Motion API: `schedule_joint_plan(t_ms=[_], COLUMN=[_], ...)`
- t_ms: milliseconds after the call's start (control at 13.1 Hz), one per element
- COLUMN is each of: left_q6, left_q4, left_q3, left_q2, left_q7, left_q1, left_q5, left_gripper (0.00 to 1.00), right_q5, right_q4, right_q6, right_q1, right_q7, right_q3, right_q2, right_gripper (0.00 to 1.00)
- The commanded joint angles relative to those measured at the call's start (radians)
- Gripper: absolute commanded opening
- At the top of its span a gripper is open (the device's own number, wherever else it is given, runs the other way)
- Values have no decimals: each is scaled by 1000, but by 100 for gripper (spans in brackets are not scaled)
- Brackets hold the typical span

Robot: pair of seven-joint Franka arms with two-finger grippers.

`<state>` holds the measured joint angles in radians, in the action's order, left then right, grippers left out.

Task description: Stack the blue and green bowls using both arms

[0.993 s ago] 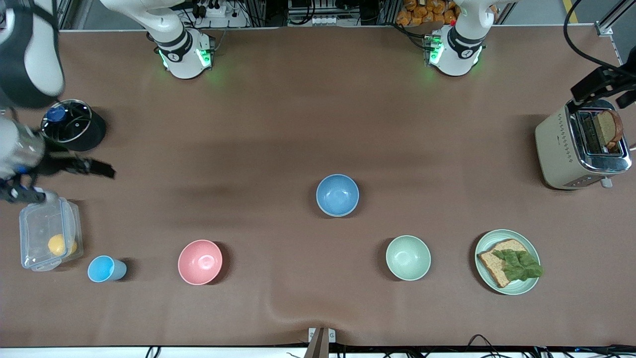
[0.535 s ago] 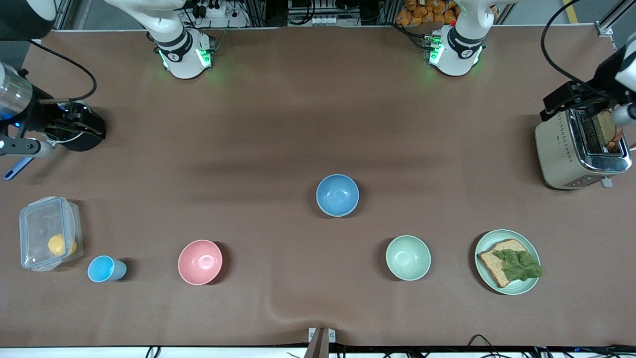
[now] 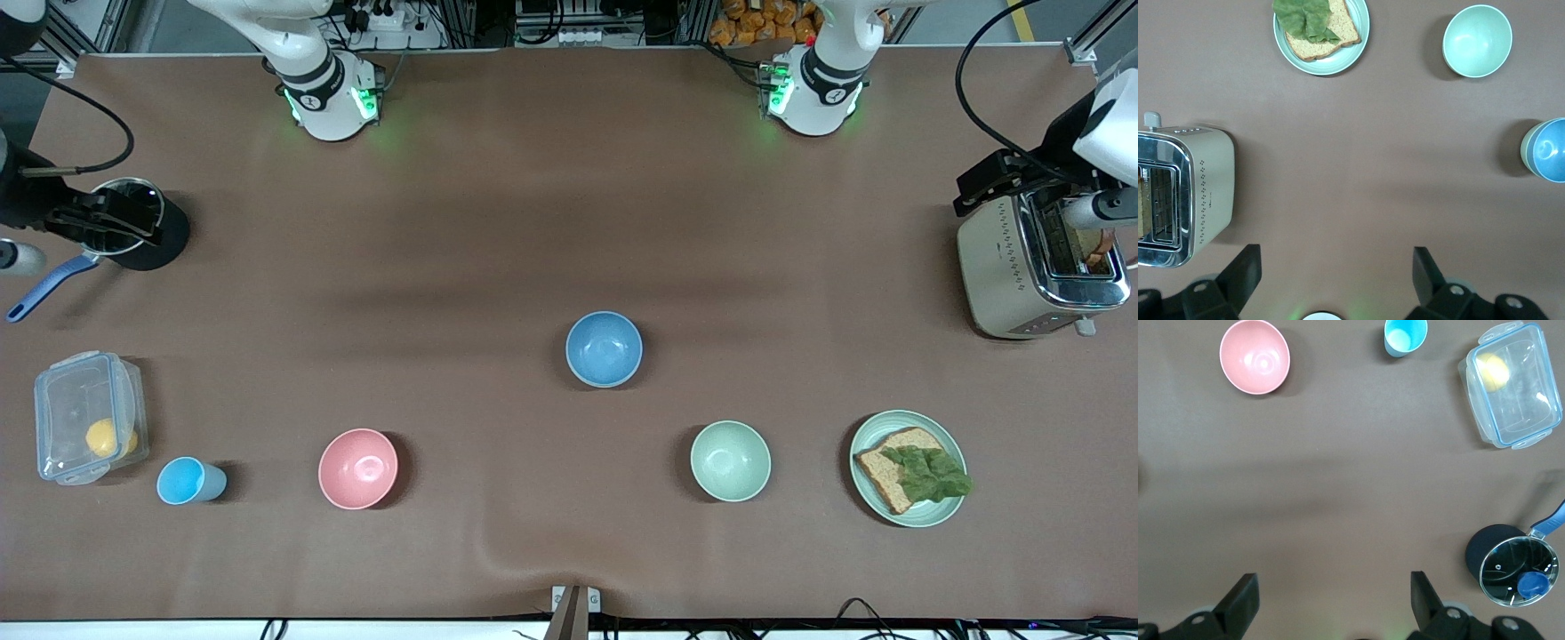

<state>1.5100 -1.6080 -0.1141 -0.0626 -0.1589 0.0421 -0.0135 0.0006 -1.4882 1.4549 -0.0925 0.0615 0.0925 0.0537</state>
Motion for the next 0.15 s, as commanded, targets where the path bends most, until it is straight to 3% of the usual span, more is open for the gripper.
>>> schedule_joint_plan(t_ms=[0,76], left_q6=[7,9], left_q4=[-15,-15], left_q3=[-1,-2], left_q2=[-22,-22], left_q7=[-5,-10], left_q1=[-5,-5], left_q5=[23,23], left_gripper=[100,100], right_q5=[9,7], right_q4=[6,11], right_q6=[7,7], right_q1=[-9,-9], right_q7=[-17,-17], right_q3=[1,0], right_q2=[-14,-11], right_gripper=[100,100])
